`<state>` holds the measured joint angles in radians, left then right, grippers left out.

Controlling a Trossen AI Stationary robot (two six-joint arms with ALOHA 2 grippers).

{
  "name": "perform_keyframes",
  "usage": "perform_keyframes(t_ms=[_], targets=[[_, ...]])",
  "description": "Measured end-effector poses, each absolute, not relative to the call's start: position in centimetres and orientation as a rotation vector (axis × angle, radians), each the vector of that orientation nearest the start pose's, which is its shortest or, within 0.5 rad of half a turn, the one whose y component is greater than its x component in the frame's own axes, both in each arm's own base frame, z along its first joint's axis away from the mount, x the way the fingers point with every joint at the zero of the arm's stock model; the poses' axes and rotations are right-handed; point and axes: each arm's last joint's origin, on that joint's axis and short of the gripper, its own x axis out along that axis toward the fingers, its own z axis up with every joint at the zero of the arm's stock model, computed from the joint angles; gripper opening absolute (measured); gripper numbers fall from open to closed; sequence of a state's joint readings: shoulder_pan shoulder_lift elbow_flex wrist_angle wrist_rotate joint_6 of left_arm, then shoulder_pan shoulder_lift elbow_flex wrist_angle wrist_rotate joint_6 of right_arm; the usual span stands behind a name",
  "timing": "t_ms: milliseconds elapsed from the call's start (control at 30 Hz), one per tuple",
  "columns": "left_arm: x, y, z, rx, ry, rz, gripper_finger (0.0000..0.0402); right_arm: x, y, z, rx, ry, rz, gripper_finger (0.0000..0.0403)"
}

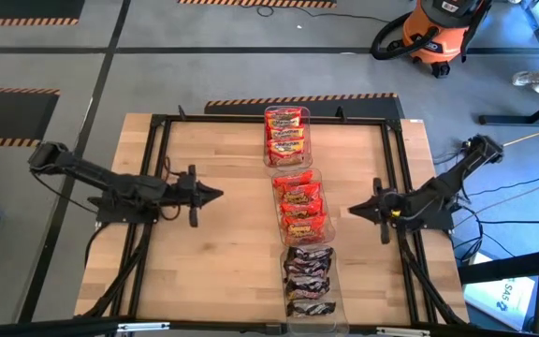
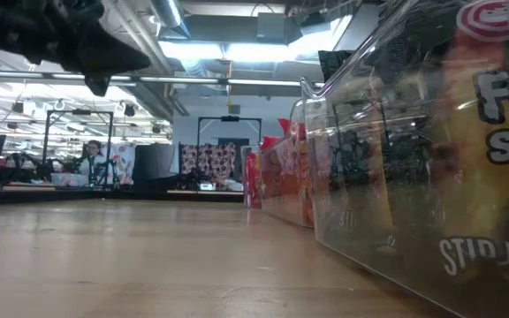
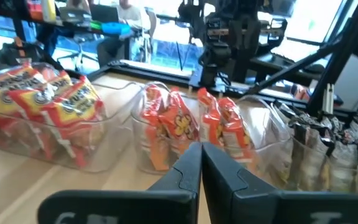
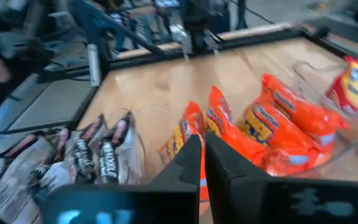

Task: Sort Maruchan noodles
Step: Return to Home Position

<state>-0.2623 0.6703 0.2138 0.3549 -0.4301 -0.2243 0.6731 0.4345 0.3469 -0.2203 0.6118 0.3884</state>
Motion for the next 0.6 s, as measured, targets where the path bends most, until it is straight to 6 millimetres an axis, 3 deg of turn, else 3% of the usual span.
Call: perform_keyframes(t_ms=[367, 600], targets=[[12.6, -0.9, 17.7, -0.217, 0.006, 0.220, 0.0008, 7.9, 4.0, 21.1, 0.177, 0.050, 0.214, 0.0000], [11.8, 0.2, 16.9, -0.235, -0.040, 0.234, 0.0007, 8.4, 3.1, 19.2, 0.101, 0.001, 0.228, 0.0000]])
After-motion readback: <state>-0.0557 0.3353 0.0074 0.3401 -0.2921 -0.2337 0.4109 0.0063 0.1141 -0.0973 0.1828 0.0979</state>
